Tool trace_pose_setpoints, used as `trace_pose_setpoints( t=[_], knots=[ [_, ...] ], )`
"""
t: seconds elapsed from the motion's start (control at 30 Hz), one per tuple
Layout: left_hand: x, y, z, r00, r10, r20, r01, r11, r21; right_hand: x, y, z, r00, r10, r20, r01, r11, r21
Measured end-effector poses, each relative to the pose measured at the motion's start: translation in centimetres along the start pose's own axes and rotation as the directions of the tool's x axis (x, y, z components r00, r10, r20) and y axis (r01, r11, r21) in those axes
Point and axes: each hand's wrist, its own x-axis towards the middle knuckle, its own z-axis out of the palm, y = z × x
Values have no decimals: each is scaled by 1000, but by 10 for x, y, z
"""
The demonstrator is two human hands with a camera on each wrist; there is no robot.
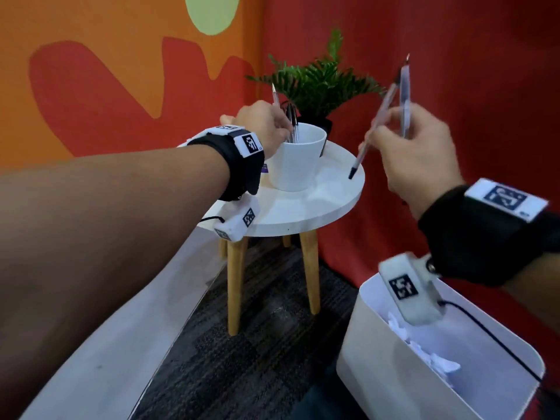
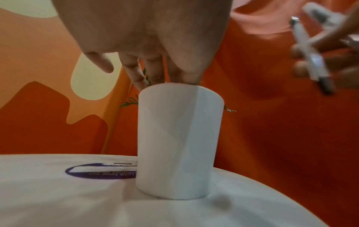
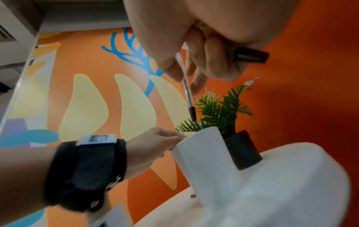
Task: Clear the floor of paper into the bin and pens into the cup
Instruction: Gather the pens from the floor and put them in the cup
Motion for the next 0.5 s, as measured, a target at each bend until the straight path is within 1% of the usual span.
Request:
trace_pose_setpoints(
  t=[0.07, 0.2, 0.27, 0.3, 0.37, 0.43, 0.5],
  knots=[
    [2, 2, 0, 999, -8, 51, 6, 999, 42, 21, -13, 18, 999, -42, 0, 42, 998, -38],
    [-2, 3, -8, 986, 9, 169, -11, 1000, 8, 51, -36, 57, 988, -154, 10, 153, 976, -155],
    [-7, 2, -14, 984, 27, 178, -33, 999, 28, 59, -37, 74, 982, -183, 47, 189, 950, -250],
    [-9, 1, -16, 987, 35, 154, -42, 998, 36, 62, -35, 80, 981, -179, 77, 194, 931, -309],
    [-12, -6, -22, 994, 45, 104, -50, 998, 37, 64, -28, 93, 982, -111, 156, 169, 885, -434],
    [-16, -14, -27, 994, 65, 88, -68, 997, 30, 64, -22, 101, 975, 15, 222, 114, 824, -555],
    [-21, -20, -32, 992, 95, 86, -98, 995, 23, 63, -17, 105, 965, 105, 239, 73, 770, -633]
  ],
)
